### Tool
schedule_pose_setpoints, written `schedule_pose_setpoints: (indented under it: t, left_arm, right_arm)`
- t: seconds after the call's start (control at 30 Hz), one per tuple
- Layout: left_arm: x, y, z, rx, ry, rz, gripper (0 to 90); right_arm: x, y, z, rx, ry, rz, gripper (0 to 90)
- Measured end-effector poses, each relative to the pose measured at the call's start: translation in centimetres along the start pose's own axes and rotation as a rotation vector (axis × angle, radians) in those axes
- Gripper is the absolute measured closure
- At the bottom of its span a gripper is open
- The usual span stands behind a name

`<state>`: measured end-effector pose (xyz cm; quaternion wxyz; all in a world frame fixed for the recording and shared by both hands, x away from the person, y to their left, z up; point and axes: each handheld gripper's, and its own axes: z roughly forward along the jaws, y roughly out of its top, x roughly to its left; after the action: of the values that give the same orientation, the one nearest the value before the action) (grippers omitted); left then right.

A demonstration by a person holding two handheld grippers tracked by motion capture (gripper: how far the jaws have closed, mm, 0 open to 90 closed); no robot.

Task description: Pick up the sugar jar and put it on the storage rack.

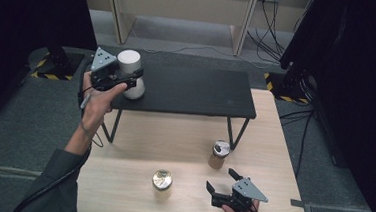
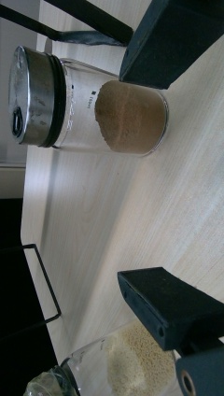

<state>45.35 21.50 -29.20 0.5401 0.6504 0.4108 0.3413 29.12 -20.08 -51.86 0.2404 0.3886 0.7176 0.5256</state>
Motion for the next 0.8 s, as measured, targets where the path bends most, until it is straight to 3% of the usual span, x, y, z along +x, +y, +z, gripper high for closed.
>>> schedule_pose_setpoints:
  t: [0.1,0.23,0.4,0.6,0.8]
  left_arm:
    - [0.0,0.3,-0.3,-0.018,0.005,-0.013,29.2]
    - [-0.2,0.3,-0.5,-0.003,0.005,0.005,27.7]
    - [-0.2,0.1,-0.6,0.005,0.029,0.009,18.2]
    - [-0.1,-0.1,-1.0,-0.003,0.037,-0.014,8.2]
    - [-0.3,-0.2,-1.4,0.001,0.035,-0.022,4.6]
  right_arm:
    - [0.0,0.0,0.0,0.001,0.000,0.001,5.9]
    - [0.1,0.0,0.0,0.001,0.003,-0.001,5.9]
    - [0.1,0.0,0.0,0.000,0.008,-0.003,6.2]
    - [0.1,0.0,0.1,0.001,0.006,-0.004,6.2]
    - [0.1,0.0,0.1,0.001,0.005,-0.005,6.2]
